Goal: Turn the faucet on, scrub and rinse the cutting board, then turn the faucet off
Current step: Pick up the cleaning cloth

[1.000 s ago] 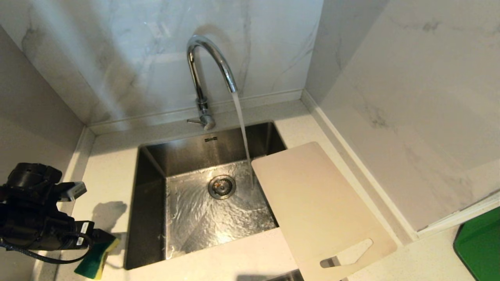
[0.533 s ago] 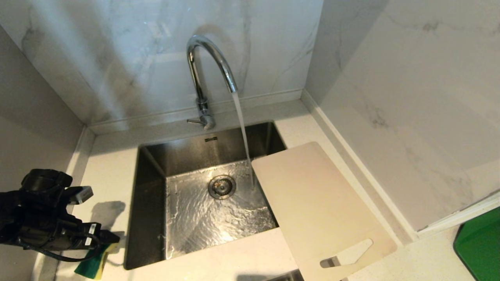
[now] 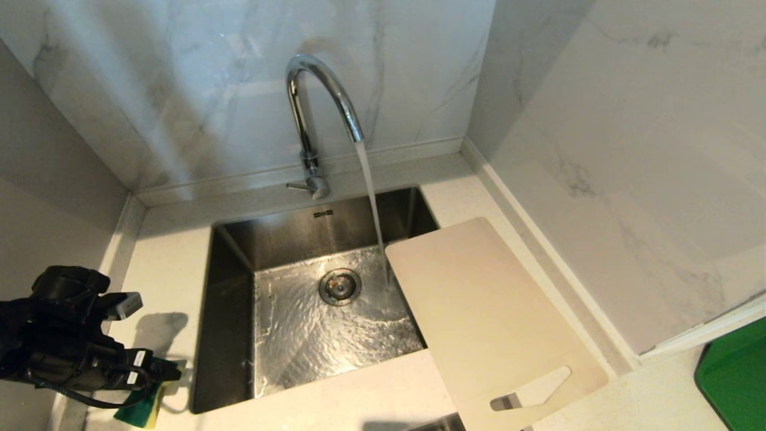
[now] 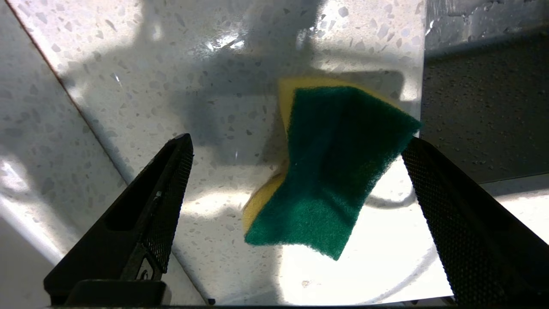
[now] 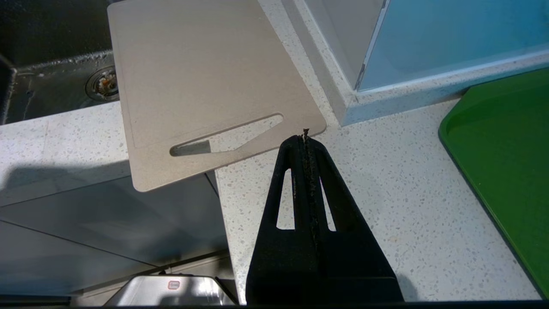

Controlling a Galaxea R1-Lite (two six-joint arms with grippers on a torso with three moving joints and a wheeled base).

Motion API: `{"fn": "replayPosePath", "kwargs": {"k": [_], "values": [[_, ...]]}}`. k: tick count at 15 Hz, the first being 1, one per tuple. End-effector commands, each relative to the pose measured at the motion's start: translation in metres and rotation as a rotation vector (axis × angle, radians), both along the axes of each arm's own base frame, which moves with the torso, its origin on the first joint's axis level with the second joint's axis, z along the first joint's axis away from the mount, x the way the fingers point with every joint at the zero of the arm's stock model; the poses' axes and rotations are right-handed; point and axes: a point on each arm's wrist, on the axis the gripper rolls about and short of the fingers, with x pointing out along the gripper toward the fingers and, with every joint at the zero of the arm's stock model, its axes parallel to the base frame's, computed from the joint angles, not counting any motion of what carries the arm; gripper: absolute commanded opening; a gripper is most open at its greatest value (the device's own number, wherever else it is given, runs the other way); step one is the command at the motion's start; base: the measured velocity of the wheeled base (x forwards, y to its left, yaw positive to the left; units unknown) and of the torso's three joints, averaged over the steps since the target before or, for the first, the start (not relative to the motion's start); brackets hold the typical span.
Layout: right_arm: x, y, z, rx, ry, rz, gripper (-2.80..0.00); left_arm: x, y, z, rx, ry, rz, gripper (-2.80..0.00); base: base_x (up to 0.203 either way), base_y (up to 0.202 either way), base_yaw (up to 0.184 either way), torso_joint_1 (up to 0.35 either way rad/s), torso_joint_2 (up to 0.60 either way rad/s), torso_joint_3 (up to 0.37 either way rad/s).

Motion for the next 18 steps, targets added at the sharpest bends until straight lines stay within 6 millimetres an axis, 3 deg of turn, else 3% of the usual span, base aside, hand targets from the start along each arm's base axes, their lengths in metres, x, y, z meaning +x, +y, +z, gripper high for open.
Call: {"fn": "replayPosePath", "kwargs": {"k": [1,18], "values": [[0.0001,0.0000,0.0001,0.000,0.001,0.001,-2.80,-0.0018,0.0001,-0.0028,0.002,0.005,-0.004,0.00,0.000,0.000,0.000,0.000,0.00,0.000],[0.0001,0.0000,0.0001,0.000,0.001,0.001,-2.80,-0.0004,0.0038,-0.0090,0.002,0.029,-0.001,0.00,0.000,0.000,0.000,0.000,0.00,0.000]]}}
